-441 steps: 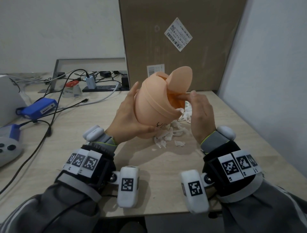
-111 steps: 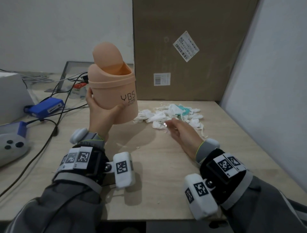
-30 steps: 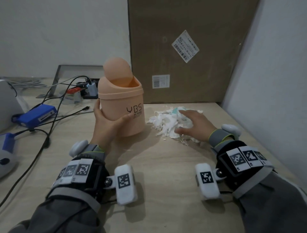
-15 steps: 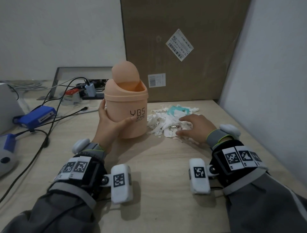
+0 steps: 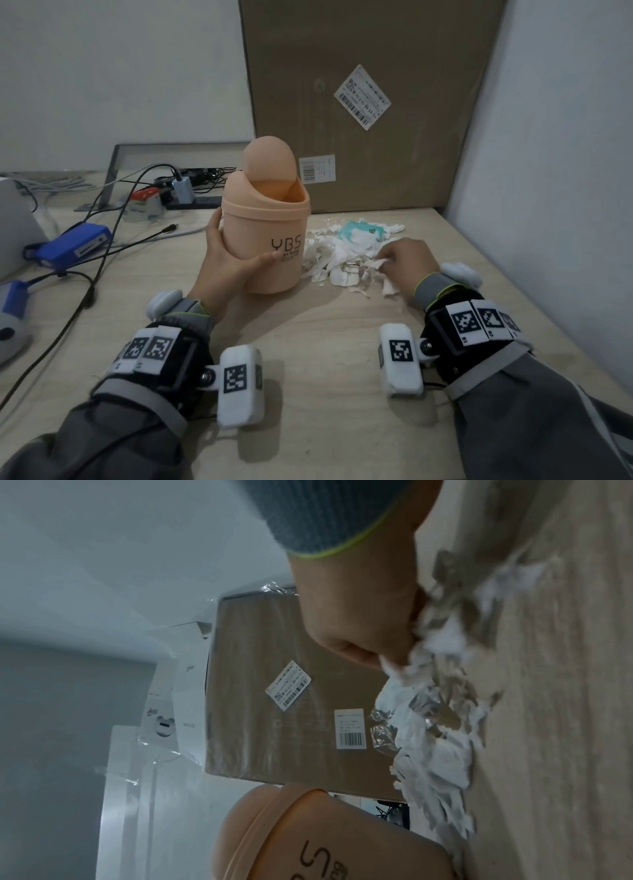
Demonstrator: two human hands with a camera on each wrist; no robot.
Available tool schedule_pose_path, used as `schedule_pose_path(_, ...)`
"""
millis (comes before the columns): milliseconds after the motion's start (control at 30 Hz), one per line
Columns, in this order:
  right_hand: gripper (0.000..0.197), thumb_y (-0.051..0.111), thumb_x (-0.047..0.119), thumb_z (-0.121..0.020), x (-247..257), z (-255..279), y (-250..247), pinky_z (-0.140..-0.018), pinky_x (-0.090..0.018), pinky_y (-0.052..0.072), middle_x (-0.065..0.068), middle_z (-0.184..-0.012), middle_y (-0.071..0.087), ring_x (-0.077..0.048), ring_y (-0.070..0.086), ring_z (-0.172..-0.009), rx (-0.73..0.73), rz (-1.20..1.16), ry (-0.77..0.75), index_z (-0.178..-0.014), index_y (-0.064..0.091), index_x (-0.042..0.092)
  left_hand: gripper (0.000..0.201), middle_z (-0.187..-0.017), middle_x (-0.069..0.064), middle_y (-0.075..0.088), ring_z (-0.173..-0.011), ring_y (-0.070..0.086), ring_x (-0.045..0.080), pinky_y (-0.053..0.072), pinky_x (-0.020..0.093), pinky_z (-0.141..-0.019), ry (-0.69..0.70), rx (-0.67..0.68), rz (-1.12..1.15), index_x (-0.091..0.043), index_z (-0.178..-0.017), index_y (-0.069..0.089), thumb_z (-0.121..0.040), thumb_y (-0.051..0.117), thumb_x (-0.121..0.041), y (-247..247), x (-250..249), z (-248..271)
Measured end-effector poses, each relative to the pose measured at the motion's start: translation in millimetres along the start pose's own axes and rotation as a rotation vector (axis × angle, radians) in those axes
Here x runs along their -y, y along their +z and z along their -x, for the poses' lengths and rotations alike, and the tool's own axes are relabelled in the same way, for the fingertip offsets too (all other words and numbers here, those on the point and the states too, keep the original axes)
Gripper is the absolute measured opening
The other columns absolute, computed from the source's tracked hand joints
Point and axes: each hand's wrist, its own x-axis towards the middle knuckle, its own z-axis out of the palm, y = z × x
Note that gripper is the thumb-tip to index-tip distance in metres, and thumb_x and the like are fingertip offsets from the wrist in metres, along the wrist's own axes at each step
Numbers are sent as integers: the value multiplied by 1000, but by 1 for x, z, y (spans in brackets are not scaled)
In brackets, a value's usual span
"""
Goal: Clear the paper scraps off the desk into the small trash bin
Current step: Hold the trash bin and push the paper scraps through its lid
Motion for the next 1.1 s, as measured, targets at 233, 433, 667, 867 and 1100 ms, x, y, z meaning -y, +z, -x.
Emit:
schedule_pose_path(233,13,67,13,-81,7,0,-7,-75,-23,50,-5,-86,73,-18,66,-83,-433,-545,12,-91,75,11,126,-140,-7,40,-119,48,13,47,37,-93,50,48,-77,-39,-149,10,-50,88,-31,5,-10,6)
schedule_pose_path(433,18,65,8,-84,24,5,-19,-67,-16,50,5,-80,70,-6,64,-74,-581,-1022,-38,-84,72,24,133,-134,-24,36,-125,45,8,44,35,-102,204,158,-244,-37,-149,7,-43,87,-48,10,-19,10)
schedule_pose_path(667,26,69,4,-79,46,17,-22,-67,-20,51,7,-79,68,-5,64,-73,-593,-1044,-216,-77,63,30,138,-129,-32,32,-111,41,-19,41,16,-90,201,255,-274,-38,-151,4,-48,95,-36,21,-24,17)
schedule_pose_path(867,20,76,14,-73,50,21,-18,-56,-16,47,10,-67,63,-2,57,-60,-519,-825,-287,-69,59,25,134,-144,-16,27,-113,40,-17,40,2,-80,204,281,-249,-41,-149,2,-52,93,-31,26,-24,18)
schedule_pose_path(1100,25,61,37,-87,52,23,-18,-68,-36,49,-4,-73,69,-17,61,-71,-331,-640,-401,-80,73,16,133,-140,-23,33,-122,37,-19,41,10,-93,215,287,-228,-42,-149,6,-44,88,-45,26,-23,19)
